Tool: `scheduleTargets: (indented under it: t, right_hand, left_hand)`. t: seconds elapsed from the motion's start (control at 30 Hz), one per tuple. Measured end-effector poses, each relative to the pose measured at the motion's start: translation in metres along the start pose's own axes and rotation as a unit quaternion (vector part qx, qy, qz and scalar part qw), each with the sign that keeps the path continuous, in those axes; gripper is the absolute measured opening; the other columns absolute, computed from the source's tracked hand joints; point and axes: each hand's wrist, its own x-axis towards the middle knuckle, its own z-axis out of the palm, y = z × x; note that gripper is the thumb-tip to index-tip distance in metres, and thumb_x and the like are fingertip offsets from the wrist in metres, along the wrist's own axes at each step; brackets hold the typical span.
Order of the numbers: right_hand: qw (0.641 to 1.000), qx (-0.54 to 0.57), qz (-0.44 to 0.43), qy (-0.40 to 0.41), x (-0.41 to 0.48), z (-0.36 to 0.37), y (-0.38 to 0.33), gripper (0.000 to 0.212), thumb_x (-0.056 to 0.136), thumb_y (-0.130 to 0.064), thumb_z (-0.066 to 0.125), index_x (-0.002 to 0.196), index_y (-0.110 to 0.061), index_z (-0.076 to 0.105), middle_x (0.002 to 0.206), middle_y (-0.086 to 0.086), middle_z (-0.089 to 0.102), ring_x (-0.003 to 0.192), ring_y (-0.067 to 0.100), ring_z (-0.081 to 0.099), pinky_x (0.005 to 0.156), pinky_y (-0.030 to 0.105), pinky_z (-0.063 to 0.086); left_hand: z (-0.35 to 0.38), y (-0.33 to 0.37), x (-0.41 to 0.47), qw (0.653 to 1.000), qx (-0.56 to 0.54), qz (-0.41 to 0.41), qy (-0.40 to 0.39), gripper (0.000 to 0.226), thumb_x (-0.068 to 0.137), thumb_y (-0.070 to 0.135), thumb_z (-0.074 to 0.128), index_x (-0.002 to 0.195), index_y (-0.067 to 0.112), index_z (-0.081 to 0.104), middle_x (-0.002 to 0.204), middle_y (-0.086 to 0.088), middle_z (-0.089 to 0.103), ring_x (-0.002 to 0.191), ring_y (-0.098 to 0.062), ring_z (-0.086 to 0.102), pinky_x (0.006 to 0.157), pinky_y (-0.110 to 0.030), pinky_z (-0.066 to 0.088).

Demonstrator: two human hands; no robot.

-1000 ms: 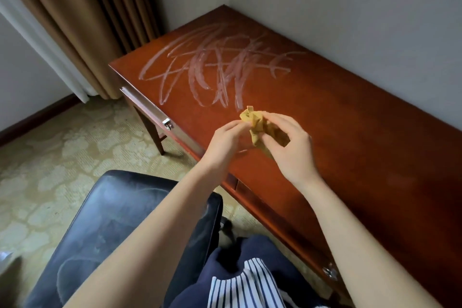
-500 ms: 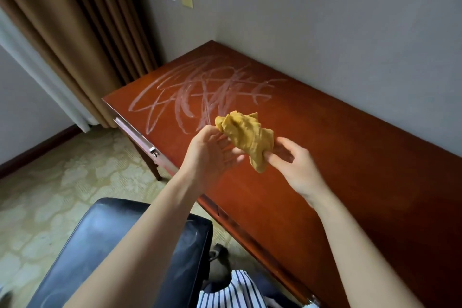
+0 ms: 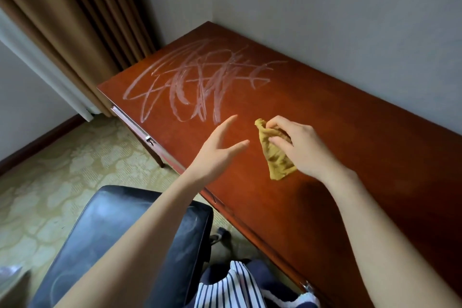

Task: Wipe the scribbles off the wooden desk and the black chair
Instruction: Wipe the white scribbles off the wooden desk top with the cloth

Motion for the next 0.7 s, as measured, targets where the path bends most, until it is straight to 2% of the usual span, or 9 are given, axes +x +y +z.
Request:
scheduleTargets:
  t: [0.07, 0.13, 0.23, 0.3, 0.37, 0.43, 0.53, 0.63, 0.7]
  right_hand:
    - [0.998, 0.016, -0.007, -0.067, -0.003, -0.011, 0.0, 0.011, 0.095, -0.023, 0.055, 0.099, -0.034, 0.056, 0.087, -0.015, 0.061, 0.081, 0.002, 0.057, 0.066, 0.02, 0.046]
    - [0.994, 0.039, -0.015, -0.099, -0.006, -0.02, 0.0, 0.014, 0.093, -0.022, 0.058, 0.097, -0.035, 0.057, 0.084, -0.015, 0.062, 0.078, 0.0, 0.057, 0.064, 0.015, 0.045]
    - [0.99, 0.086, -0.008, -0.107, -0.01, -0.022, 0.012, 0.013, 0.088, -0.024, 0.064, 0.099, -0.031, 0.062, 0.088, -0.009, 0.066, 0.083, 0.004, 0.06, 0.069, 0.02, 0.049]
    - [0.984, 0.122, 0.031, -0.126, -0.013, -0.018, 0.025, 0.018, 0.083, -0.029, 0.07, 0.098, -0.033, 0.062, 0.09, -0.005, 0.067, 0.085, 0.011, 0.063, 0.072, 0.026, 0.054]
    - [0.972, 0.141, 0.079, -0.168, -0.02, -0.008, 0.043, 0.023, 0.079, -0.027, 0.074, 0.098, -0.031, 0.062, 0.09, -0.005, 0.067, 0.086, 0.013, 0.063, 0.073, 0.026, 0.055]
    - [0.969, 0.108, 0.104, -0.199, -0.029, 0.008, 0.058, 0.023, 0.079, -0.021, 0.074, 0.096, -0.03, 0.061, 0.089, -0.01, 0.066, 0.086, 0.011, 0.062, 0.072, 0.015, 0.049]
    - [0.987, 0.074, 0.12, -0.076, -0.036, 0.022, 0.075, 0.019, 0.082, -0.008, 0.069, 0.089, -0.026, 0.064, 0.083, -0.011, 0.065, 0.081, 0.012, 0.06, 0.065, 0.007, 0.041]
    - [0.991, 0.024, 0.083, 0.099, -0.032, 0.014, 0.08, 0.02, 0.081, 0.0, 0.065, 0.09, -0.017, 0.066, 0.088, -0.004, 0.066, 0.082, 0.014, 0.059, 0.068, 0.016, 0.041]
    - [0.985, -0.009, 0.061, 0.158, -0.033, 0.012, 0.08, 0.018, 0.082, 0.001, 0.065, 0.093, -0.014, 0.067, 0.093, 0.0, 0.067, 0.086, 0.015, 0.058, 0.073, 0.018, 0.042]
  left_hand:
    - [0.004, 0.01, 0.004, 0.996, 0.023, 0.049, -0.066, 0.064, 0.091, 0.025, 0.06, 0.147, 0.029, 0.028, 0.149, 0.015, 0.03, 0.133, 0.001, 0.028, 0.108, -0.02, 0.026]
    - [0.003, 0.017, 0.012, 0.99, 0.03, 0.052, -0.127, 0.054, 0.091, 0.026, 0.06, 0.141, 0.025, 0.04, 0.14, 0.007, 0.047, 0.127, -0.006, 0.043, 0.105, -0.025, 0.038]
    - [0.004, 0.018, 0.02, 0.981, 0.112, 0.071, -0.144, 0.021, 0.089, 0.029, 0.063, 0.103, 0.015, 0.067, 0.09, 0.001, 0.067, 0.08, -0.005, 0.063, 0.072, -0.022, 0.053]
    - [0.009, 0.011, 0.024, 0.971, 0.182, 0.095, -0.125, 0.018, 0.088, 0.029, 0.065, 0.081, 0.013, 0.065, 0.064, 0.007, 0.057, 0.054, 0.0, 0.049, 0.053, -0.012, 0.039]
    - [0.019, 0.005, 0.025, 0.955, 0.241, 0.116, -0.129, 0.023, 0.087, 0.028, 0.066, 0.075, 0.01, 0.06, 0.06, 0.009, 0.05, 0.051, -0.003, 0.043, 0.05, -0.011, 0.034]
    - [0.027, -0.004, 0.027, 0.935, 0.293, 0.136, -0.145, 0.023, 0.087, 0.029, 0.066, 0.078, 0.008, 0.062, 0.067, 0.006, 0.056, 0.059, -0.006, 0.05, 0.056, -0.013, 0.041]
    - [0.036, -0.005, 0.038, 0.92, 0.335, 0.155, -0.132, 0.024, 0.087, 0.029, 0.066, 0.094, 0.007, 0.07, 0.088, -0.005, 0.07, 0.082, -0.02, 0.064, 0.074, -0.033, 0.053]
    - [0.039, 0.004, 0.049, 0.917, 0.317, 0.232, -0.068, 0.021, 0.086, 0.026, 0.067, 0.098, 0.009, 0.072, 0.091, -0.005, 0.072, 0.083, -0.019, 0.068, 0.075, -0.035, 0.055]
    - [0.04, 0.005, 0.051, 0.913, 0.306, 0.263, -0.053, 0.022, 0.086, 0.024, 0.067, 0.101, 0.009, 0.072, 0.093, -0.005, 0.072, 0.083, -0.018, 0.068, 0.075, -0.031, 0.054]
